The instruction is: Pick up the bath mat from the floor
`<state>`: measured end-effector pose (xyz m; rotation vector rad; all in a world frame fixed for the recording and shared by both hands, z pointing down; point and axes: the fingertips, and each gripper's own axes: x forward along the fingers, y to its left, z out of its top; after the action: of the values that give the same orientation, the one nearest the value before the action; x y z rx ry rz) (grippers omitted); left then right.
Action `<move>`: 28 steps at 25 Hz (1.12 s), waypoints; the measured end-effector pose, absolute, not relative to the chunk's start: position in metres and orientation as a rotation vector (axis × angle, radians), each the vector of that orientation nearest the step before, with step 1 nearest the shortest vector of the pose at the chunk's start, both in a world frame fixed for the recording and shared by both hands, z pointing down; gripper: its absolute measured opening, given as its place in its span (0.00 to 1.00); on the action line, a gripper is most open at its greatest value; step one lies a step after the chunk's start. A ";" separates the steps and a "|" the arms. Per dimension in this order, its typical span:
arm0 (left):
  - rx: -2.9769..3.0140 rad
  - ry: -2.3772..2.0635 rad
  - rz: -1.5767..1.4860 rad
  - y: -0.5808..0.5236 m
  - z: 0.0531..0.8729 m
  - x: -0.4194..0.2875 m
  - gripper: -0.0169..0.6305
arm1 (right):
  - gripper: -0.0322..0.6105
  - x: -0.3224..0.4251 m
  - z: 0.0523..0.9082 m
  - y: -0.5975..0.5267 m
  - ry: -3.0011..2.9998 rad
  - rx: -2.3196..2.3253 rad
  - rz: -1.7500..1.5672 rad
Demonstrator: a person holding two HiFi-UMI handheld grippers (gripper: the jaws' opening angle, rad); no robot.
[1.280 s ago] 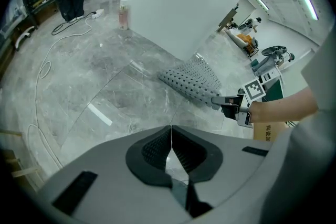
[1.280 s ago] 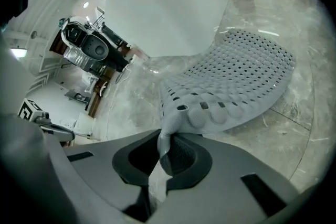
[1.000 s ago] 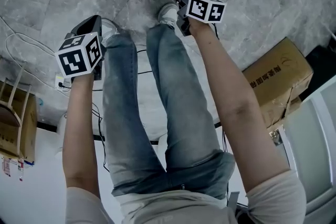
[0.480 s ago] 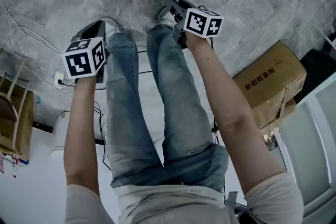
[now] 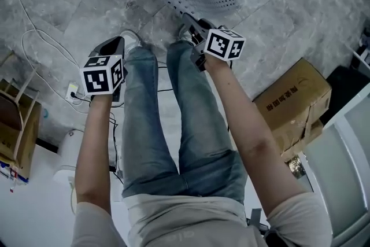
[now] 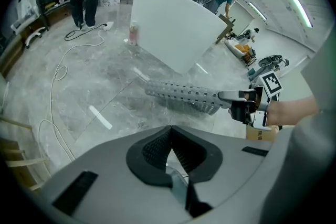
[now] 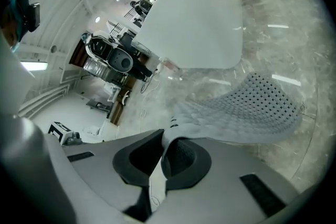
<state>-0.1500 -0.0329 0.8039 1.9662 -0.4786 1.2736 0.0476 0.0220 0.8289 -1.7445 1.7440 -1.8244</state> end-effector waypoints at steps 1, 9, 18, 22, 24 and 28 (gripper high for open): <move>1.970 -0.477 1.269 -0.035 0.797 -0.151 0.05 | 0.10 0.045 0.820 0.020 1.747 -1.741 -1.819; 2.009 -0.489 1.222 -0.045 0.745 -0.153 0.05 | 0.10 0.034 0.748 0.006 1.766 -1.727 -1.742; 2.019 -0.519 1.199 -0.053 0.686 -0.165 0.05 | 0.10 0.026 0.672 -0.012 1.801 -1.737 -1.691; 2.012 -0.540 1.185 -0.059 0.658 -0.171 0.05 | 0.10 0.033 0.636 -0.023 1.798 -1.745 -1.665; 2.018 -0.548 1.179 -0.063 0.642 -0.176 0.05 | 0.10 0.033 0.617 -0.029 1.799 -1.752 -1.654; 2.041 -0.564 1.171 -0.075 0.608 -0.180 0.05 | 0.10 0.035 0.577 -0.038 1.784 -1.764 -1.622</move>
<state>-0.1802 -0.0751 0.6084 2.0408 -0.5643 1.1712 0.0348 -0.0381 0.5770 -1.7636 1.7843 -1.6224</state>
